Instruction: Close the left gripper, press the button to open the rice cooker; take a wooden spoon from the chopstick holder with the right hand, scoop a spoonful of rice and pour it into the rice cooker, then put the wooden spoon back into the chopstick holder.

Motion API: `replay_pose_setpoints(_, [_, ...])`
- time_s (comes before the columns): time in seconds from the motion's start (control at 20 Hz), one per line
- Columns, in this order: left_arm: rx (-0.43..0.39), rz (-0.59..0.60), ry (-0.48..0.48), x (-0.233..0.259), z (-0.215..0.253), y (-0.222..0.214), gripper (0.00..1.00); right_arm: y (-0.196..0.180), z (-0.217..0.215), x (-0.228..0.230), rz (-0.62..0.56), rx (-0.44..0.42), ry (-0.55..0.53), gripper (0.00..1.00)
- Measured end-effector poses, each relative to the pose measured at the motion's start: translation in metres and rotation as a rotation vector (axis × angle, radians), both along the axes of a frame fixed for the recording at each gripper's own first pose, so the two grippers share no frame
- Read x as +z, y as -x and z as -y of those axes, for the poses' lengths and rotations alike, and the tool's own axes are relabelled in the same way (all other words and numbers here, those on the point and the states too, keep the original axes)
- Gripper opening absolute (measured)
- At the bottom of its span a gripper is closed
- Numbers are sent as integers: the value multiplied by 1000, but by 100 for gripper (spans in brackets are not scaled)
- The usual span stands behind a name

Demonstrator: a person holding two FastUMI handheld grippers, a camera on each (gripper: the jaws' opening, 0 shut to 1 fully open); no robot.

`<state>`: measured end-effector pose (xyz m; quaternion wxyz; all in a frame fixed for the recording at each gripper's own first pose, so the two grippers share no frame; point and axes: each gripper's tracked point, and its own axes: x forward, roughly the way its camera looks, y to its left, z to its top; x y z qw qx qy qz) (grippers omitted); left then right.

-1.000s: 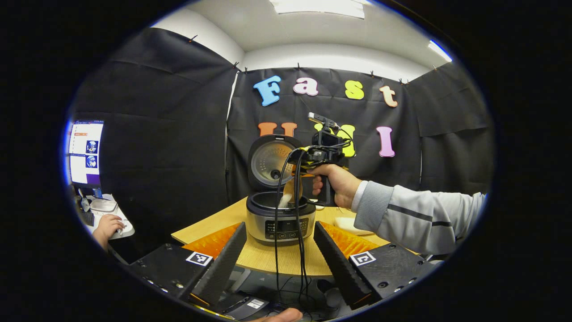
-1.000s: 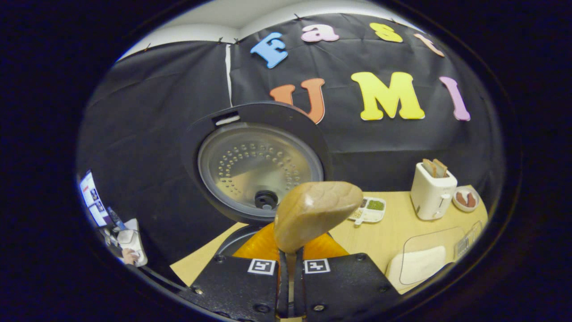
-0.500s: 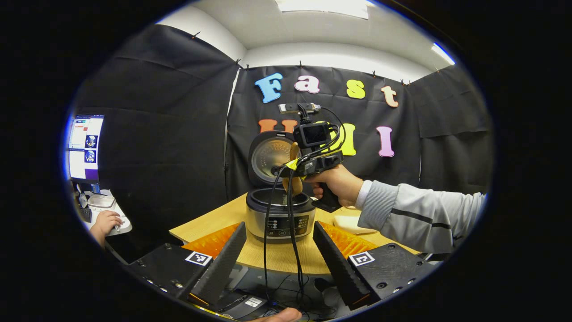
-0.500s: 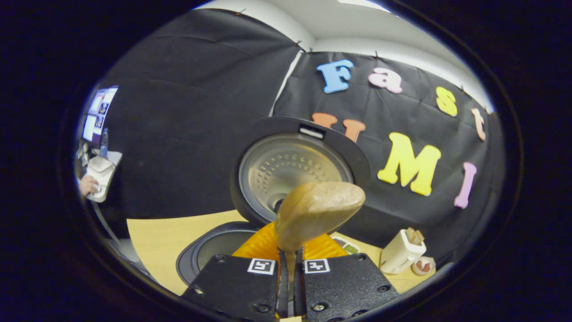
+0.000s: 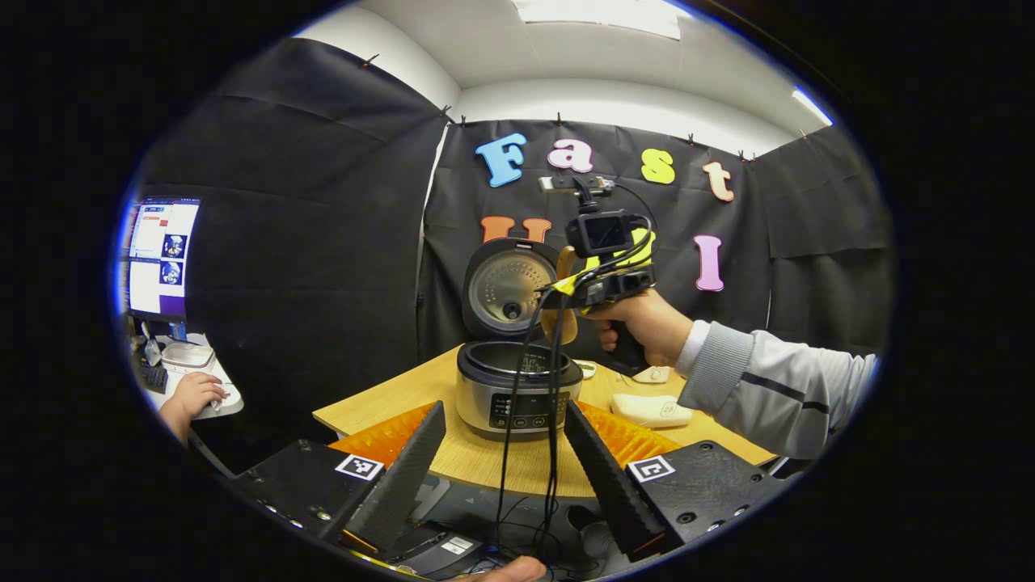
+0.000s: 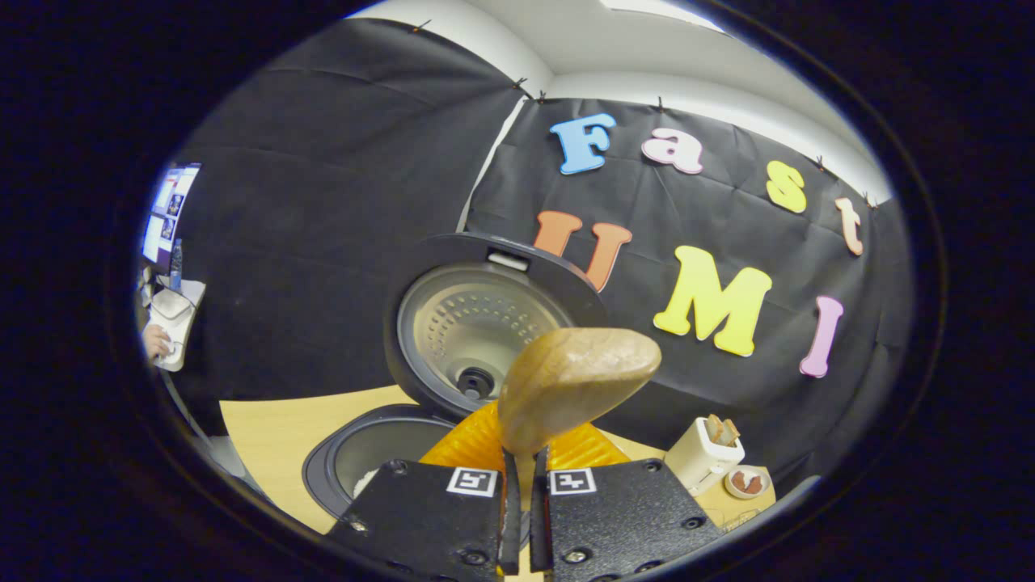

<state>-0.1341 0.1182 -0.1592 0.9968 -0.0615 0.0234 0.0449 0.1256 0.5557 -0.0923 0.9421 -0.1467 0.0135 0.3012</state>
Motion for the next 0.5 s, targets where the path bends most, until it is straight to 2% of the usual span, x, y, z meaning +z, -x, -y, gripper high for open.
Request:
replay_pose_setpoints(0.2, [7, 6, -28, 4, 2, -4, 94, -19, 64, 23, 5, -50, -48, 10])
replay_pose_setpoints(0.5, [-17, 6, -40, 5, 24, -17, 94, -58, 182, 51, -47, -173, -154, 10])
